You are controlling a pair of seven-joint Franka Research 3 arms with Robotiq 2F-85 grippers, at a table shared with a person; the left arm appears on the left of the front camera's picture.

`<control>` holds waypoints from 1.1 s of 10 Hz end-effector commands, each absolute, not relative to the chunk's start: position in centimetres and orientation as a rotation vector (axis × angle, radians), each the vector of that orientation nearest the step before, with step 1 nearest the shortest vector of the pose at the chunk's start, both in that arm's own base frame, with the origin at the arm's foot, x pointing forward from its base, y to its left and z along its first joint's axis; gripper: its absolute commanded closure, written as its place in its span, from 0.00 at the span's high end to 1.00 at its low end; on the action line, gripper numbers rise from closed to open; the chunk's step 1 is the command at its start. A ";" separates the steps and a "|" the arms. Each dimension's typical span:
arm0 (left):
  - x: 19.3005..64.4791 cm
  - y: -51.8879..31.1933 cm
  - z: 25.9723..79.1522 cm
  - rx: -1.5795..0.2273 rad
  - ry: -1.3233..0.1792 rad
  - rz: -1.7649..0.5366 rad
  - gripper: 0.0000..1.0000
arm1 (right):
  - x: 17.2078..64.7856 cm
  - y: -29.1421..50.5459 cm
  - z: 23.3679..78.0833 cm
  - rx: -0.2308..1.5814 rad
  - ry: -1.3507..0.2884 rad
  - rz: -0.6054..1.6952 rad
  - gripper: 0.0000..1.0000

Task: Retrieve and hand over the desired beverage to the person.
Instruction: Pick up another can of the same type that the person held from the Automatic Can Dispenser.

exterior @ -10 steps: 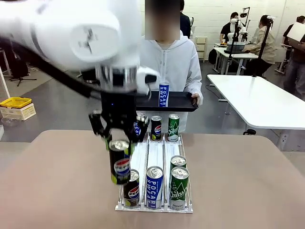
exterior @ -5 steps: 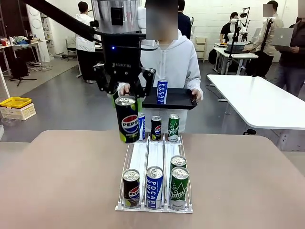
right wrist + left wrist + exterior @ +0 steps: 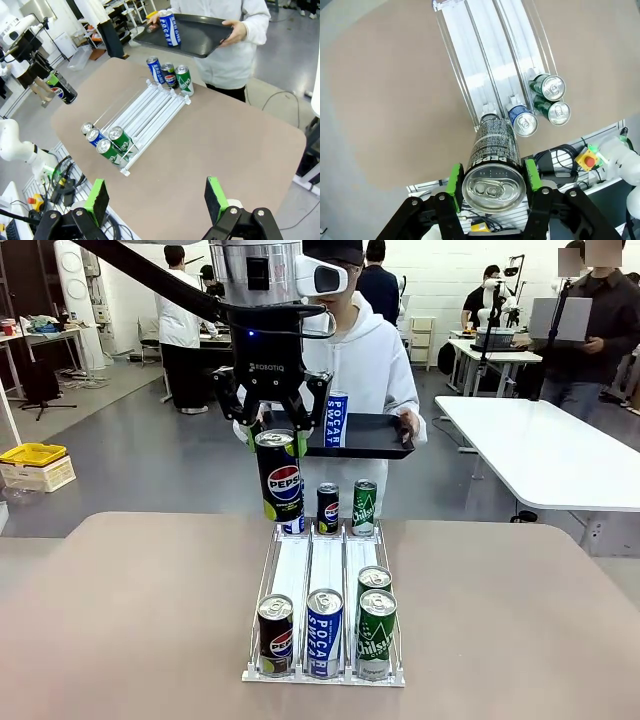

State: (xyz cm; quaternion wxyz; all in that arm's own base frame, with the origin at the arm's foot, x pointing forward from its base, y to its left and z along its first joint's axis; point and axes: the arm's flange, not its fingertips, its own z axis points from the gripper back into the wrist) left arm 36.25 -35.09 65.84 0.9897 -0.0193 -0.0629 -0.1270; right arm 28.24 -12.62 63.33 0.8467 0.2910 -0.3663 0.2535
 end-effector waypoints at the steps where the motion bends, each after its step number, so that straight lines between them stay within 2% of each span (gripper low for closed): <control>1: 35.6 -34.8 66.0 -0.033 -0.134 -0.253 0.03 | 28.5 -12.6 63.6 0.648 -0.793 0.548 1.00; 11: 35.6 -34.8 66.0 -0.033 -0.134 -0.253 0.03 | 28.5 -12.6 63.6 0.648 -0.793 0.548 1.00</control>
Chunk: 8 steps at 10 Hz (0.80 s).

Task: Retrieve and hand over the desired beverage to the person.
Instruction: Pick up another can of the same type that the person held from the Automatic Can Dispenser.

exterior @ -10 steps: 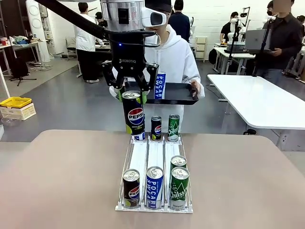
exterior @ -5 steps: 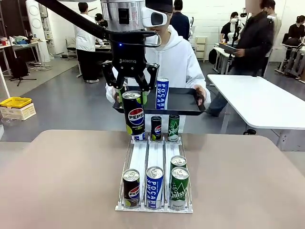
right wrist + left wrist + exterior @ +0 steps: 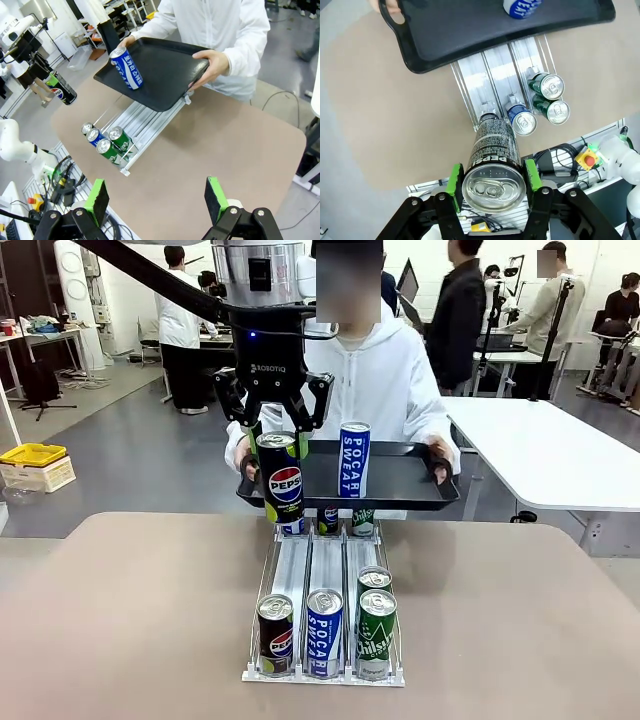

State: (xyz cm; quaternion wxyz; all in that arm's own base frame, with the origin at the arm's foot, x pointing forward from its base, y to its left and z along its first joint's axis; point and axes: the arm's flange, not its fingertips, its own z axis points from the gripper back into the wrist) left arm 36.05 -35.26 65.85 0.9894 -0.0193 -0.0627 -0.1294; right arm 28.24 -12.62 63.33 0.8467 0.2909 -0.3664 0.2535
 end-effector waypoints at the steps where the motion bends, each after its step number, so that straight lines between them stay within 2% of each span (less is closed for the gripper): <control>1: 35.6 -34.8 66.0 -0.033 -0.134 -0.253 0.03 | 28.5 -12.6 63.6 0.648 -0.793 0.548 1.00; 3: 35.6 -34.8 66.0 -0.033 -0.134 -0.253 0.03 | 28.5 -12.6 63.6 0.648 -0.793 0.548 1.00; 4: 36.1 -35.3 65.8 -0.039 -0.126 -0.260 0.59 | 28.5 -12.6 63.6 0.648 -0.793 0.548 1.00; 8: 41.5 -37.1 68.3 -0.056 -0.142 -0.265 0.59 | 28.5 -12.6 63.6 0.648 -0.793 0.548 1.00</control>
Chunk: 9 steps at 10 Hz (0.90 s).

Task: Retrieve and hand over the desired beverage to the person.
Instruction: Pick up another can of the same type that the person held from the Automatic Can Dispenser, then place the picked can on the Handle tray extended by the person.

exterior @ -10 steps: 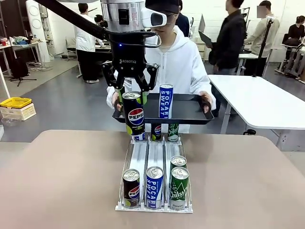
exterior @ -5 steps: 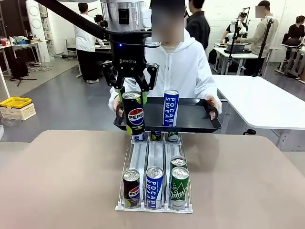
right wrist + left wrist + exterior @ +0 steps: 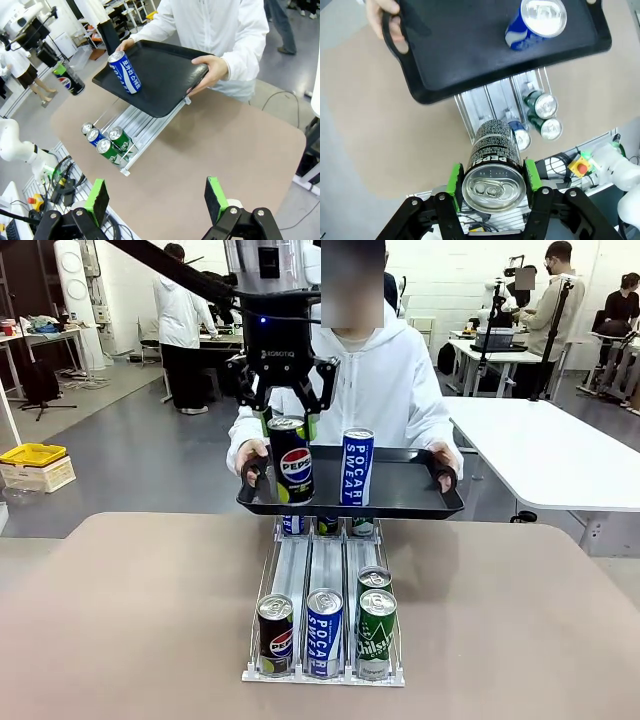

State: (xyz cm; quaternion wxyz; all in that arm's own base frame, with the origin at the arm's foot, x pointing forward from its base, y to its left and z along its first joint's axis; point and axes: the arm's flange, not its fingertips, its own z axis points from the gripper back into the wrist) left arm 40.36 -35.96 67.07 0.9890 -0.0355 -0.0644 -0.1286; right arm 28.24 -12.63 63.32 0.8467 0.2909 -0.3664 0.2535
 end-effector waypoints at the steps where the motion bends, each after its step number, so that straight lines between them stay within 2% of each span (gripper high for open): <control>1: 43.9 -37.3 68.7 -0.033 -0.164 -0.258 0.59 | 28.5 -12.6 63.6 0.648 -0.793 0.548 1.00; 4: 48.2 -38.6 67.7 0.038 -0.237 -0.212 0.59 | 28.5 -12.6 63.6 0.648 -0.793 0.548 1.00; 9: 56.0 -38.1 64.6 -0.007 -0.094 -0.163 0.59 | 28.5 -12.6 63.6 0.648 -0.793 0.548 1.00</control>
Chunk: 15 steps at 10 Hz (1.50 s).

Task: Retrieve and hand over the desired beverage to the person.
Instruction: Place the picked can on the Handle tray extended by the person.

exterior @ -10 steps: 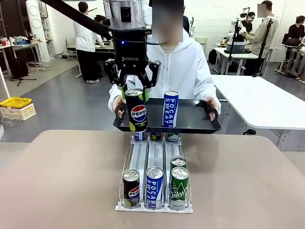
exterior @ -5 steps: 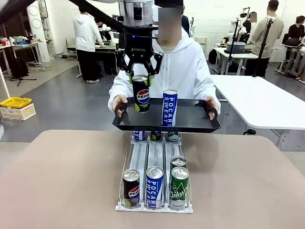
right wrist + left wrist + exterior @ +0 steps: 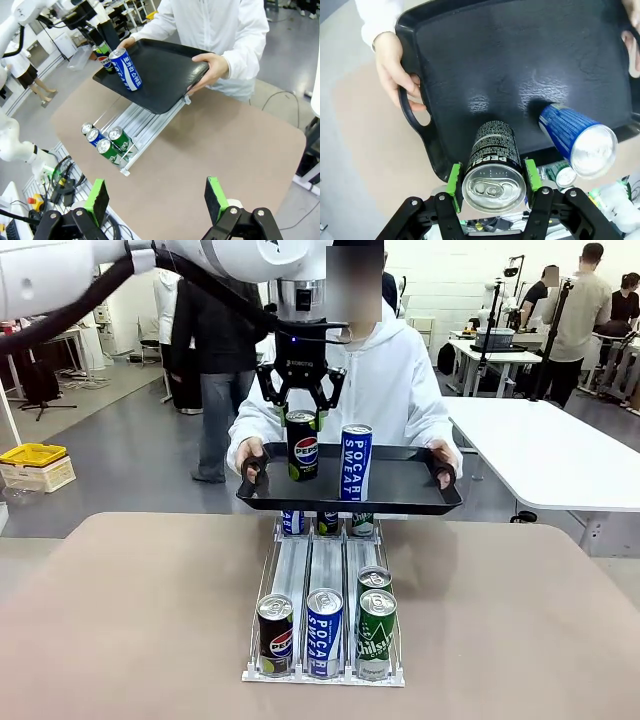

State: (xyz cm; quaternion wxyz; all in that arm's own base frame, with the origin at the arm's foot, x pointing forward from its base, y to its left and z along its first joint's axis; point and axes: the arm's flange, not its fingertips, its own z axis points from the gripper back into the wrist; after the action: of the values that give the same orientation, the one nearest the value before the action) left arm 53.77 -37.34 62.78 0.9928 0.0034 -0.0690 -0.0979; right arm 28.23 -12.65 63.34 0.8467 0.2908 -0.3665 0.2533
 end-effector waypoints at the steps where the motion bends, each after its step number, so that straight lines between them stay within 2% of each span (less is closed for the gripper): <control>1: 56.6 -37.8 63.8 -0.036 -0.053 -0.150 0.59 | 28.5 -12.6 63.6 0.648 -0.793 0.548 1.00; 4: 57.7 -37.6 62.6 -0.041 0.015 -0.150 0.59 | 28.5 -12.6 63.6 0.648 -0.793 0.548 1.00; 12: 57.5 -37.8 60.9 -0.021 0.038 -0.169 0.59 | 28.5 -12.6 63.6 0.648 -0.793 0.548 1.00; 13: 57.4 -37.7 60.9 -0.024 0.036 -0.171 0.88 | 28.5 -12.6 63.6 0.648 -0.793 0.548 1.00; 14: 57.5 -37.6 61.1 -0.023 0.031 -0.176 1.00 | 28.5 -12.6 63.6 0.648 -0.793 0.548 1.00; 15: 57.4 -37.5 61.2 -0.023 0.024 -0.178 1.00 | 28.5 -12.6 63.6 0.648 -0.793 0.548 1.00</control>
State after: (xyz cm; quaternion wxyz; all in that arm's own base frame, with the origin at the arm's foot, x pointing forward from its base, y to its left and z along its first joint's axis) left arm 56.80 -36.98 59.99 0.9962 -0.0136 0.0143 -0.0846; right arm 28.23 -12.65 63.33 0.8467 0.2908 -0.3665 0.2533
